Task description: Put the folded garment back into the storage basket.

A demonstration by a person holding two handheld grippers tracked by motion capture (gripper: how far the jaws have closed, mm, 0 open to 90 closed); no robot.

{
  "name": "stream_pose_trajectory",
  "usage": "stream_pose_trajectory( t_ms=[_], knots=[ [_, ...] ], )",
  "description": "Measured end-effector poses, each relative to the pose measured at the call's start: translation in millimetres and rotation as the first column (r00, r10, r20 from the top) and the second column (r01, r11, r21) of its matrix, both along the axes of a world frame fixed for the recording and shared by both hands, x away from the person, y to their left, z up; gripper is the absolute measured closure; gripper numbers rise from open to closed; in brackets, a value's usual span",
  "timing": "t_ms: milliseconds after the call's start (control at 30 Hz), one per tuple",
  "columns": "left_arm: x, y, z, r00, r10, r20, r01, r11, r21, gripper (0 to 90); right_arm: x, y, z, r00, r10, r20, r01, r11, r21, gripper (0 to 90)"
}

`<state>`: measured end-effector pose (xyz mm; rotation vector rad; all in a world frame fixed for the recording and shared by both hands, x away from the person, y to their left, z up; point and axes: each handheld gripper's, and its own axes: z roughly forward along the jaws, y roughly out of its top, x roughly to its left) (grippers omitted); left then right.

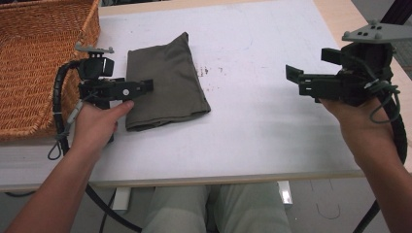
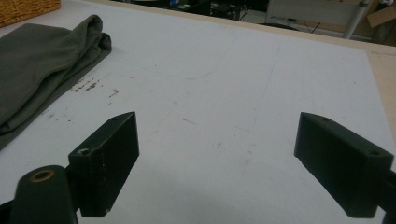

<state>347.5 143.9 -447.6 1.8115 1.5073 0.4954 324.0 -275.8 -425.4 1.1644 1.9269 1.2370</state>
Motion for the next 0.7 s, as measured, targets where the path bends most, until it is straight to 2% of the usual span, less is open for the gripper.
stream_pose_trajectory(
  t_ms=[100, 167, 267, 433, 467, 533, 633, 700],
  knots=[
    [-0.4, -2.8, -0.9, 0.9999, -0.011, 0.004, 0.011, 0.9993, 0.036, 18.8, 0.6, 0.0, -0.3, 1.0000, -0.002, -0.001, 0.002, 1.0000, -0.004, 14.0],
    [-1.9, -5.8, -1.6, 0.9998, -0.012, 0.014, 0.011, 0.9966, 0.081, 21.8, 1.2, 1.1, -0.5, 1.0000, -0.001, -0.004, 0.001, 1.0000, -0.004, 14.1],
    [-2.9, -4.7, -1.4, 0.9998, 0.001, 0.022, -0.003, 0.9972, 0.075, 27.8, 1.9, 3.9, -0.4, 1.0000, 0.008, -0.003, -0.008, 1.0000, -0.005, 14.1],
    [-4.2, 2.1, -1.1, 0.9994, 0.008, 0.033, -0.009, 0.9995, 0.030, 50.6, 2.3, 7.7, -0.4, 0.9998, 0.017, -0.004, -0.017, 0.9998, -0.005, 14.2],
    [-4.0, 4.1, -1.2, 0.9994, 0.004, 0.034, -0.004, 0.9999, 0.010, 57.4, 2.4, 8.0, -0.6, 0.9998, 0.017, -0.005, -0.017, 0.9998, -0.005, 14.2],
    [-2.1, 9.3, -2.2, 0.9997, -0.017, 0.015, 0.018, 0.9973, -0.072, 75.3, 2.7, 8.1, -1.1, 0.9998, 0.019, -0.007, -0.019, 0.9998, -0.006, 14.2],
    [-0.6, 13.0, -2.2, 0.9996, -0.028, 0.008, 0.028, 0.9938, -0.107, 79.0, 2.7, 8.3, -1.5, 0.9997, 0.020, -0.011, -0.020, 0.9998, -0.006, 14.3],
    [-1.1, 16.5, -1.7, 0.9992, -0.036, 0.016, 0.038, 0.9895, -0.139, 79.8, 3.1, 8.1, -1.2, 0.9997, 0.021, -0.012, -0.021, 0.9998, -0.007, 14.4]
  ],
)
